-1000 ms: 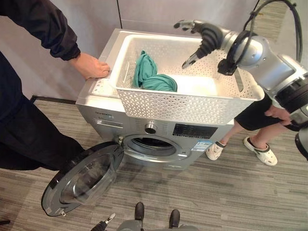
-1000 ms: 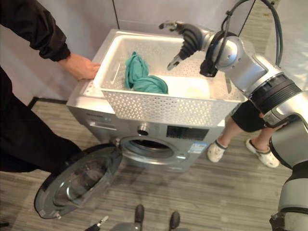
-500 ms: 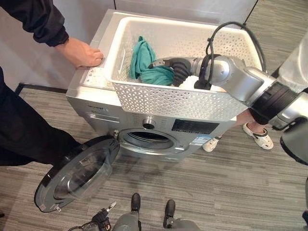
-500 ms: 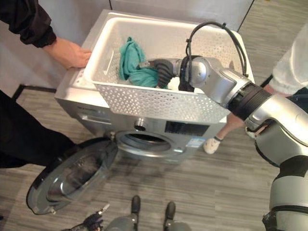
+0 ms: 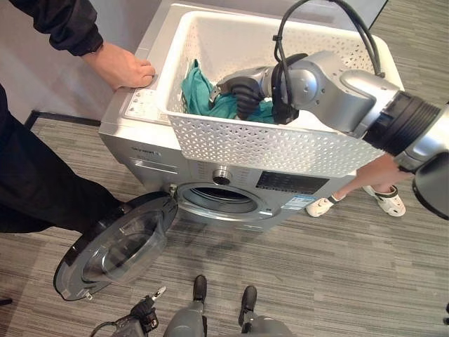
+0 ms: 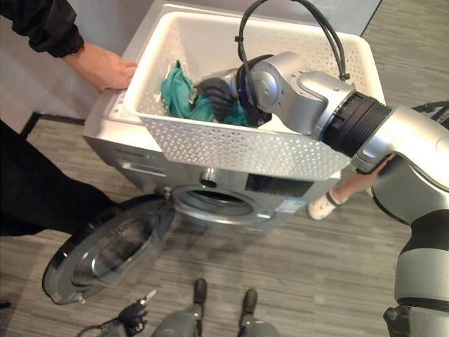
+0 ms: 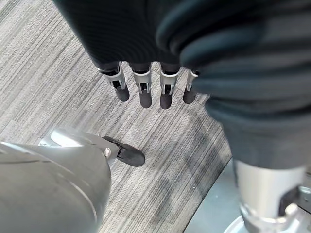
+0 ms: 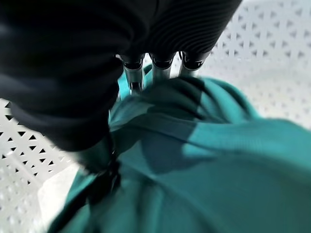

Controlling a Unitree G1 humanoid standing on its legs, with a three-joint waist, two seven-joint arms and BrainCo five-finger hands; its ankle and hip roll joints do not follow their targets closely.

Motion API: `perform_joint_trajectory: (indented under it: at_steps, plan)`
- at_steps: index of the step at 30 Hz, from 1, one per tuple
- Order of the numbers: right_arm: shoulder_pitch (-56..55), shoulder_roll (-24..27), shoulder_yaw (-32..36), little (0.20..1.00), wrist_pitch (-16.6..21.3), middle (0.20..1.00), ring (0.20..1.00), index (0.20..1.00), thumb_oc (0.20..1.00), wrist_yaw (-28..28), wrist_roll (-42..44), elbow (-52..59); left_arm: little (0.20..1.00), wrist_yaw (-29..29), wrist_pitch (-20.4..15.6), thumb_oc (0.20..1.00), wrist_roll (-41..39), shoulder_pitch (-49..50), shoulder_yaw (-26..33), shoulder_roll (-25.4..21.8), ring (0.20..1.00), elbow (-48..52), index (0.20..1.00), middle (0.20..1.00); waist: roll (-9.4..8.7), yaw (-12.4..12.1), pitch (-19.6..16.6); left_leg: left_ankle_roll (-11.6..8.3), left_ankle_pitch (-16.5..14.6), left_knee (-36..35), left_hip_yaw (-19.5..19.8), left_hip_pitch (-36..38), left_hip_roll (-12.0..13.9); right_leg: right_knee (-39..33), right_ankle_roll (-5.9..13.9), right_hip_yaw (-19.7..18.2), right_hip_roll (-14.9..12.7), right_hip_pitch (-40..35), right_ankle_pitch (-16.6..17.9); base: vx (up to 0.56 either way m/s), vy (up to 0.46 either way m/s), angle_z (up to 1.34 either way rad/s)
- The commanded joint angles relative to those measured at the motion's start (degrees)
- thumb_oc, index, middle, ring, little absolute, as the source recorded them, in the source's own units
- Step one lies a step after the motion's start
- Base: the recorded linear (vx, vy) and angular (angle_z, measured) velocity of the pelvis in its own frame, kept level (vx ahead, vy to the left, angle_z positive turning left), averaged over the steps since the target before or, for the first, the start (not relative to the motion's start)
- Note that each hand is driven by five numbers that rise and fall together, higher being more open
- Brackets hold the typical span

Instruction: Grab the laundry basket,head to the washer,open it,put in the laundry and shut it.

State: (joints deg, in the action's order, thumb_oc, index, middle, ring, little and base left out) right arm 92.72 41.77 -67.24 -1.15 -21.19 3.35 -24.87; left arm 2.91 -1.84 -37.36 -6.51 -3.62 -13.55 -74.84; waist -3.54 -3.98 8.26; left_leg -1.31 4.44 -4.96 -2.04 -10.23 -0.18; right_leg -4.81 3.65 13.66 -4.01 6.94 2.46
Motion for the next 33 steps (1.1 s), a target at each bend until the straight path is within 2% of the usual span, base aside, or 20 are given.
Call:
perform_joint_trajectory:
  at_steps: [1, 4, 5, 7, 10, 11, 15, 18, 19, 21, 25, 29, 32, 33]
  plan:
    - [1.53, -0.15, 1.85, 0.2, 0.12, 0.2, 0.2, 0.2, 0.2, 6.61, -2.17, -7.54, 1.0, -1.41, -0.61, 1.0, -2.31, -2.48, -1.36, -1.45, 1.0, -0.69, 1.0, 1.0, -2.41, -0.36, 1.4, -0.28, -0.08, -0.04, 0.95, 0.4, -1.36, 2.21, 4.49, -2.38, -4.9, 2.81, 5.53, 0.0, 0.0, 0.0]
    - [1.31, -0.74, 5.63, 0.2, 0.12, 0.2, 0.2, 0.2, 0.2, 9.96, -1.85, -12.62, 1.0, -2.01, -1.22, 1.0, -3.57, -2.24, -2.05, -1.03, 1.0, 0.23, 1.0, 1.0, -2.05, -0.29, 0.98, -0.18, -0.38, -0.04, 1.03, 1.02, -1.43, 2.26, 4.52, -2.43, -4.98, 2.19, 5.3, 0.0, 0.0, 0.0]
    - [1.09, -0.62, 9.16, 0.2, 0.35, 0.2, 0.2, 0.2, 0.2, 13.42, 0.26, -16.82, 1.0, -2.25, -1.92, 1.0, -4.78, -1.72, -3.22, -0.69, 1.0, 1.83, 1.0, 1.0, -1.67, -0.25, 0.58, -0.09, -0.59, -0.04, 1.25, 1.63, -1.59, 2.17, 4.56, -2.33, -5.09, 1.37, 5.16, 0.04, 0.0, 0.0]
    - [0.45, -0.61, 11.45, 0.2, 0.86, 0.2, 0.2, 0.2, 0.2, 15.58, 1.66, -20.49, 1.0, -2.32, -2.64, 1.0, -5.95, -1.16, -4.29, -0.43, 1.0, 3.74, 1.0, 1.0, -1.32, -0.36, 0.04, -0.04, -0.75, -0.04, 1.42, 2.11, -1.61, 2.08, 4.61, -2.18, -5.21, 0.9, 5.15, 0.02, -0.004, 0.02]
    - [0.76, -0.87, 13.85, 0.2, 0.7, 0.2, 0.2, 0.2, 0.2, 16.84, 3.72, -19.93, 1.0, -2.32, -3.0, 1.0, -7.4, 0.14, -5.24, -0.53, 1.0, 6.91, 1.0, 1.0, -0.95, -0.48, -0.71, -0.01, -0.97, -0.04, 1.57, 2.78, -1.61, 1.96, 4.65, -2.01, -5.28, 0.16, 5.1, 0.01, -0.005, 0.0]
    - [0.69, -0.66, 17.23, 0.2, 1.67, 0.2, 0.2, 0.2, 0.2, 19.48, 8.6, -20.44, 1.0, -2.53, -3.35, 1.0, -9.08, 1.57, -6.41, -0.66, 1.0, 11.24, 1.0, 1.0, -0.66, -0.55, -1.42, 0.04, -1.3, -0.04, 1.67, 3.78, -1.53, 1.86, 4.66, -1.95, -5.2, -0.92, 4.86, 0.04, -0.014, -0.02]
    - [-0.61, -0.43, 22.55, 0.2, 3.67, 0.2, 0.2, 0.2, 0.2, 22.62, 16.24, -16.96, 1.0, -2.92, -3.77, 1.0, -10.99, 4.57, -7.44, -1.67, 1.0, 20.43, 1.0, 1.0, -0.44, -0.59, -3.16, 0.08, -1.54, -0.04, 1.75, 4.99, -1.48, 1.68, 4.72, -1.71, -5.18, -2.25, 4.6, 0.04, -0.019, 0.0]
    - [-2.0, -0.26, 25.79, 0.2, 5.66, 0.2, 0.2, 0.2, 0.2, 24.95, 22.88, -15.38, 1.0, -3.49, -4.05, 1.0, -11.76, 7.33, -8.4, -4.05, 1.0, 31.14, 1.0, 1.0, -0.43, -0.92, -4.27, 0.06, -1.85, -0.04, 2.11, 6.2, -1.41, 1.58, 4.7, -1.29, -5.06, -3.53, 4.1, 0.03, -0.025, 0.01]
    - [-2.03, -0.26, 25.8, 0.2, 5.66, 0.2, 0.2, 0.2, 0.2, 24.95, 22.88, -15.37, 1.0, -3.5, -4.04, 1.0, -11.76, 7.35, -8.4, -4.06, 1.0, 31.16, 1.0, 1.0, -0.44, -0.92, -4.27, 0.06, -1.85, -0.04, 2.12, 6.21, -1.41, 1.57, 4.7, -1.29, -5.06, -3.55, 4.1, 0.03, -0.024, 0.08]
    - [-2.61, -1.35, 28.8, 0.2, 7.63, 0.2, 0.2, 0.2, 0.2, 26.71, 29.26, -14.28, 1.0, -3.35, -4.42, 1.0, -12.93, 10.01, -8.8, -7.48, 1.0, 43.34, 1.0, 1.0, -0.4, -1.54, -5.31, 0.07, -2.13, -0.04, 2.4, 7.02, -1.4, 1.56, 4.75, -0.67, -4.94, -4.44, 3.73, 0.03, -0.034, 0.15]
    - [-1.49, -1.88, 28.88, 0.2, 8.91, 0.2, 0.2, 0.2, 0.2, 27.01, 32.2, -15.15, 1.0, -2.36, -4.32, 1.0, -15.65, 13.64, -8.07, -13.06, 1.0, 59.81, 1.0, 1.0, -0.65, -2.33, -6.97, 0.03, -2.48, -0.04, 3.02, 8.07, -1.45, 1.17, 4.96, 0.19, -4.82, -5.98, 3.36, 0.03, -0.024, 0.08]
    - [-0.77, -2.54, 29.85, 0.2, 10.67, 0.2, 0.2, 0.2, 0.2, 28.73, 32.32, -12.94, 1.0, -1.3, -5.05, 1.0, -18.69, 14.51, -6.41, -16.48, 1.0, 70.29, 1.0, 1.0, -0.79, -3.02, -8.47, -0.05, -2.64, -0.04, 3.7, 8.79, -1.41, 0.98, 5.03, 0.81, -4.71, -7.19, 2.91, 0.01, -0.012, 0.08]
    - [-1.1, -2.65, 30.39, 0.2, 11.7, 0.2, 0.2, 0.2, 0.2, 29.21, 33.44, -12.09, 1.0, -1.02, -5.19, 1.0, -19.78, 15.25, -5.91, -17.21, 1.0, 72.5, 1.0, 1.0, -0.99, -3.22, -9.05, -0.09, -2.76, -0.04, 4.02, 9.14, -1.48, 0.84, 5.06, 1.28, -4.67, -7.66, 2.81, 0.01, -0.014, 0.12]
    - [-1.92, -2.63, 31.07, 0.2, 13.02, 0.2, 0.2, 0.2, 0.2, 29.35, 34.2, -8.57, 1.0, -0.37, -5.77, 1.0, -20.75, 15.15, -4.96, -18.17, 1.0, 75.61, 1.0, 1.0, -1.0, -3.42, -9.52, -0.1, -2.8, -0.04, 4.31, 9.36, -1.48, 0.84, 5.03, 1.51, -4.65, -8.0, 2.73, 0.0, 0.0, 0.0]
